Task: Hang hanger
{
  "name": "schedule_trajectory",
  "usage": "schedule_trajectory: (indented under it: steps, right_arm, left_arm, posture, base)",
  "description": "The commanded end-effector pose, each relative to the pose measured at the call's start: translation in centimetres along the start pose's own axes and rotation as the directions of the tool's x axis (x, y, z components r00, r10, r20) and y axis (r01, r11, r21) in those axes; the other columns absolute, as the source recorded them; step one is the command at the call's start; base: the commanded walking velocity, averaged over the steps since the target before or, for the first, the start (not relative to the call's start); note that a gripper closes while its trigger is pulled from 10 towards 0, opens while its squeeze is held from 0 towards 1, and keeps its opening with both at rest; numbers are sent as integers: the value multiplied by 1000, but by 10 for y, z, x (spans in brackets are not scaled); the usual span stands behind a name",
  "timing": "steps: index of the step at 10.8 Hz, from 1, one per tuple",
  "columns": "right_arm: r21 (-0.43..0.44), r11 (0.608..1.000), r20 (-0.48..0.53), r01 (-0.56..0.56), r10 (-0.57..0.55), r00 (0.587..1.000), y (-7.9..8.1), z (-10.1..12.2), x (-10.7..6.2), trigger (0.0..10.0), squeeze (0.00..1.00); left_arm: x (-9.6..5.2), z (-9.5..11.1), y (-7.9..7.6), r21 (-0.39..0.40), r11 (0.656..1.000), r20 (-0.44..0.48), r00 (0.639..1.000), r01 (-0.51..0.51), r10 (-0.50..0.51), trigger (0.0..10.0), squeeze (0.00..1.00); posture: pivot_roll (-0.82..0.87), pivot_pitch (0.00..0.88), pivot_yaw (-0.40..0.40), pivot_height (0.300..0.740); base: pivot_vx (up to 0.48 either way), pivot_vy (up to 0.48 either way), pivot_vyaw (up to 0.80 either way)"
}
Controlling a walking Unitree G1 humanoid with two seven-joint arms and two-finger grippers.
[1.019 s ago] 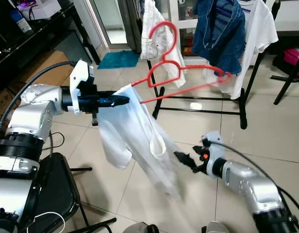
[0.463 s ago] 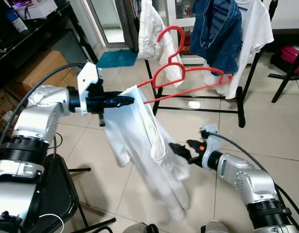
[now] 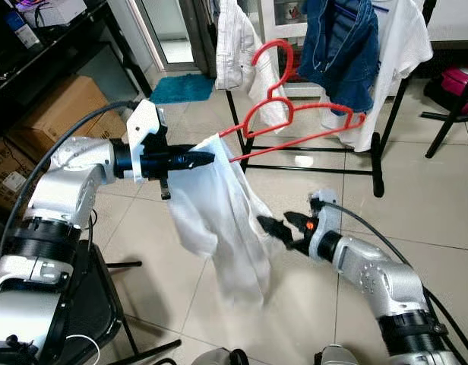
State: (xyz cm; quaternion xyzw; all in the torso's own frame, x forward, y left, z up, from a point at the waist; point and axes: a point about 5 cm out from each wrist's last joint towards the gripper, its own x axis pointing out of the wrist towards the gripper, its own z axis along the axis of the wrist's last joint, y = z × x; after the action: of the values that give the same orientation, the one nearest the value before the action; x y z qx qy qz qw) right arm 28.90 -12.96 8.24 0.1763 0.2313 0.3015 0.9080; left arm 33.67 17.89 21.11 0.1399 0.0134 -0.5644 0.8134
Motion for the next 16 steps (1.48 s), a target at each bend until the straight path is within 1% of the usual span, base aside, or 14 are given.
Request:
schedule_trajectory:
  steps: [1, 2, 3, 4, 5, 6, 7, 9, 11, 12, 13, 14, 15, 16]
  right_arm:
    - [-5, 1000, 9, -26, 26, 1000, 9, 3, 4, 10000, 8]
    - [-73, 997, -31, 2, -4, 1000, 9, -3, 7, 10000, 0]
    - [-106, 994, -45, 38, -43, 998, 7, -8, 10, 10000, 0]
    - [-118, 977, -33, 178, -183, 983, -5, -9, 14, 10000, 0]
    - [-110, 973, -25, 204, -208, 978, -8, -8, 15, 10000, 0]
    - [-103, 969, -21, 223, -226, 974, -10, -7, 15, 10000, 0]
    - [-92, 977, -21, 193, -196, 980, -5, -7, 17, 10000, 0]
    - [-103, 977, -27, 188, -192, 981, -3, -10, 20, 10000, 0]
    - [-131, 974, -65, 183, -193, 979, -5, -15, 19, 10000, 0]
    - [-162, 971, -116, 176, -196, 974, -7, -22, 18, 10000, 0]
    - [-196, 970, -190, 141, -179, 965, -8, -34, 16, 6392, 0]
    - [-186, 974, -211, 132, -171, 962, -9, -39, 15, 2745, 0]
    - [-188, 973, -223, 131, -172, 960, -10, -43, 14, 0, 0]
    - [-188, 974, -233, 127, -170, 957, -12, -46, 14, 0, 0]
  left_arm:
    - [-3, 4, 1, 22, 999, -4, 1000, -23, 23, 0, 0]
    - [-1, 6, 1, 15, 1000, 13, 1000, -23, 22, 0, 0]
    - [0, 7, 0, 8, 1000, 25, 1000, -18, 18, 0, 0]
    - [1, 7, -1, 6, 1000, 26, 1000, -14, 14, 0, 0]
    - [0, 7, -1, 5, 1000, 26, 1000, -15, 15, 0, 0]
    - [0, 7, -1, 4, 1000, 26, 999, -19, 19, 0, 0]
    - [0, 7, -1, 2, 1000, 26, 999, -24, 24, 0, 0]
    - [1, 8, 1, 2, 999, 25, 999, -33, 33, 0, 0]
    - [1, 8, 2, 4, 999, 26, 999, -44, 43, 0, 0]
    - [2, 11, 3, 1, 999, 45, 998, -49, 49, 0, 0]
    - [1, 16, 6, 4, 998, 63, 996, -59, 59, 0, 0]
    - [0, 20, 7, 7, 998, 72, 995, -65, 65, 0, 0]
    - [-1, 21, 8, 9, 998, 75, 995, -69, 68, 0, 0]
    - [-2, 22, 9, 10, 997, 78, 994, -74, 72, 0, 0]
  posture:
    - [-65, 117, 273, 740]
    - [-66, 117, 273, 740]
    - [-66, 117, 273, 740]
    - [-65, 117, 272, 740]
    - [-65, 117, 272, 740]
    - [-65, 117, 272, 740]
    - [-63, 119, 273, 740]
    - [-62, 119, 272, 740]
    - [-64, 121, 274, 740]
    - [-64, 121, 273, 740]
    - [-63, 119, 272, 740]
    - [-62, 118, 270, 740]
    - [-59, 115, 269, 740]
    - [-57, 114, 268, 740]
  base:
    - [0, 0, 0]
    - [0, 0, 0]
    - [0, 0, 0]
    - [0, 0, 0]
    - [0, 0, 0]
    - [0, 0, 0]
    - [0, 0, 0]
    - [0, 0, 0]
    - [0, 0, 0]
    - [0, 0, 0]
    - [0, 0, 0]
    - [0, 0, 0]
    - [0, 0, 0]
    - [0, 0, 0]
